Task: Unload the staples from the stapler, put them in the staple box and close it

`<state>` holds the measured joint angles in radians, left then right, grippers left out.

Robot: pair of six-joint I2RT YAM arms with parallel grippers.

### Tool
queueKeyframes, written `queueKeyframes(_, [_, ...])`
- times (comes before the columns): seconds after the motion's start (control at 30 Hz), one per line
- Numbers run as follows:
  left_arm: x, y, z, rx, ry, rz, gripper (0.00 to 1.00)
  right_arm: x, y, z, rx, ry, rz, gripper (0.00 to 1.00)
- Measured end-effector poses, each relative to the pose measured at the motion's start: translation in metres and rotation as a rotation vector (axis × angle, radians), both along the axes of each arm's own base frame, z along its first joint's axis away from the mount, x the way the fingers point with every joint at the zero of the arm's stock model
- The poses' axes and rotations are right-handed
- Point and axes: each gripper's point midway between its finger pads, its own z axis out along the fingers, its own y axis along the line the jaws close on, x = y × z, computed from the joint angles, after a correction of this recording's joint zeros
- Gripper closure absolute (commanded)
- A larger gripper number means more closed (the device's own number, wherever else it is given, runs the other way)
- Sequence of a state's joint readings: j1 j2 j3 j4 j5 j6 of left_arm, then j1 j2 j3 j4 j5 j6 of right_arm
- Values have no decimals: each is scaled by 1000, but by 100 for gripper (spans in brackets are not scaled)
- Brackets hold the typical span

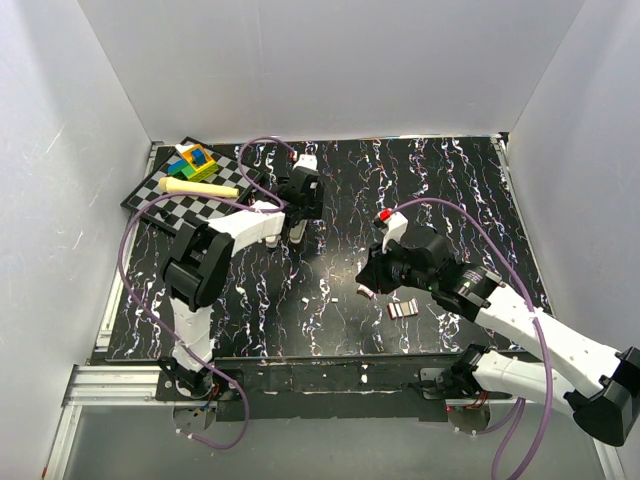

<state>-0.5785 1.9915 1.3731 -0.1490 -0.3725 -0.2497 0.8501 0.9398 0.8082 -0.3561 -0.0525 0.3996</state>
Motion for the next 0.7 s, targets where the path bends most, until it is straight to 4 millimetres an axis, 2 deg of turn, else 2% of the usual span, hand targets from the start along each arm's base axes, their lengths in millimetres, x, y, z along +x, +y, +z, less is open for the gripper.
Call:
queueKeyframes(0.13, [-6, -2, 29, -41, -30, -20, 34, -1, -5, -2, -25, 10, -10, 68])
queueKeyframes(0.37, [-26, -10, 101, -168, -89, -89, 35, 1, -21, -5, -100, 18, -68, 59])
queueKeyframes(0.57, [-55, -11, 132, -244, -68, -146, 35, 1, -27, -9, -149, 48, -83, 56])
queueKeyframes(0.7, [-80, -4, 148, -265, -46, -180, 35, 0, -26, -24, -201, 96, -71, 51])
